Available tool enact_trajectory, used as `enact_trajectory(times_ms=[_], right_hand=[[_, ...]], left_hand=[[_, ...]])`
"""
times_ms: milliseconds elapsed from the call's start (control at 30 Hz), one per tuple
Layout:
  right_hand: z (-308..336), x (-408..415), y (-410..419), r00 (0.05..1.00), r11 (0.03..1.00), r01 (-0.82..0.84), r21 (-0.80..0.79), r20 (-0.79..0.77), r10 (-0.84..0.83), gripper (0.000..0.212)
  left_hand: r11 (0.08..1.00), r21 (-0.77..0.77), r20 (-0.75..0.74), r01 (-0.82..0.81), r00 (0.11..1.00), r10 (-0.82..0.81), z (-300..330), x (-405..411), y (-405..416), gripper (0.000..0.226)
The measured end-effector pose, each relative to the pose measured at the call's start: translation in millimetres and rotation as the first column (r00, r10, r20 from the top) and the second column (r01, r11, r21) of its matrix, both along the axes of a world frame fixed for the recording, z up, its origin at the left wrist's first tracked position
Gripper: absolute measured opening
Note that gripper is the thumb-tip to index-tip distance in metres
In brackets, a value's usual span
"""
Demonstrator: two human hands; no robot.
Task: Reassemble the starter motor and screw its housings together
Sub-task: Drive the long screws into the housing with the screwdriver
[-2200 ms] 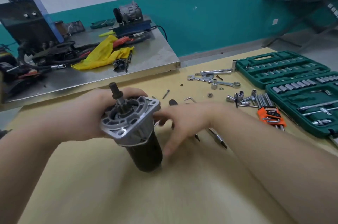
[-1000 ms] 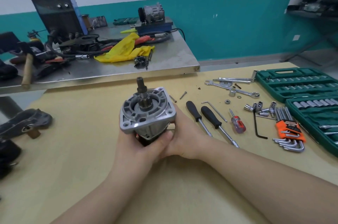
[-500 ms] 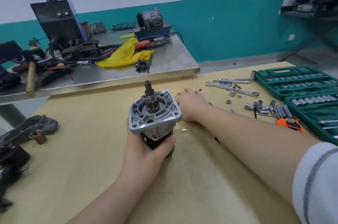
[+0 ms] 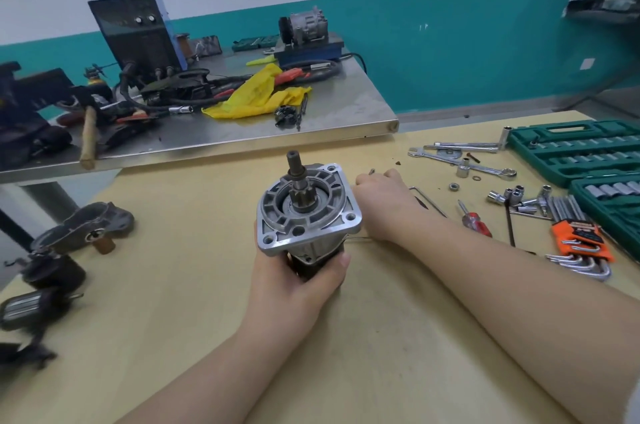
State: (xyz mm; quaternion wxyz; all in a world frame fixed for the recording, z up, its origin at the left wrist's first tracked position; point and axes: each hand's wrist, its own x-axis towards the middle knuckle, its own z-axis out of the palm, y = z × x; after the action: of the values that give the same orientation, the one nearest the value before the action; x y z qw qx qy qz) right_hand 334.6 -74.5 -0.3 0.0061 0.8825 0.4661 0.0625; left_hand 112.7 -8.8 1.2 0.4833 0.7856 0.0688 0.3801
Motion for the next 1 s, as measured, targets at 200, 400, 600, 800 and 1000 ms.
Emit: enact_trajectory(times_ms=[200,400,600,800,1000], right_hand=[[49,-7,-30,0.956,0.858,0.122,0.500,-0.292,0.034,0.044],[121,-45,-67,0.914,0.644,-0.132,0.753,-0.159,0.373,0.036],[132,-93,-70,0.763,0.570,-0.289,0.769,-0.175,0.622,0.026],[124,-108,-63,0.752,0.469,-0.397,0.789,-0.013,0.659,0.014],[117,-122,-55,0.743,0.530,-0.463,0.711,-0.015,0.669,0.011]], left_hand=[[0.999,0.048,0.017,0.011,1.000,-0.012,-1,0,-1,0.030],[0.993,0.074,0.005,0.089,0.996,-0.090,-1,-1,6,0.024],[0.994,0.091,-0.007,0.063,0.998,-0.063,0,-2,6,0.033],[0.996,0.004,-0.009,0.090,0.996,-0.090,0,-2,4,0.027],[0.982,-0.137,-0.061,0.130,0.988,-0.139,-7,3,9,0.018]])
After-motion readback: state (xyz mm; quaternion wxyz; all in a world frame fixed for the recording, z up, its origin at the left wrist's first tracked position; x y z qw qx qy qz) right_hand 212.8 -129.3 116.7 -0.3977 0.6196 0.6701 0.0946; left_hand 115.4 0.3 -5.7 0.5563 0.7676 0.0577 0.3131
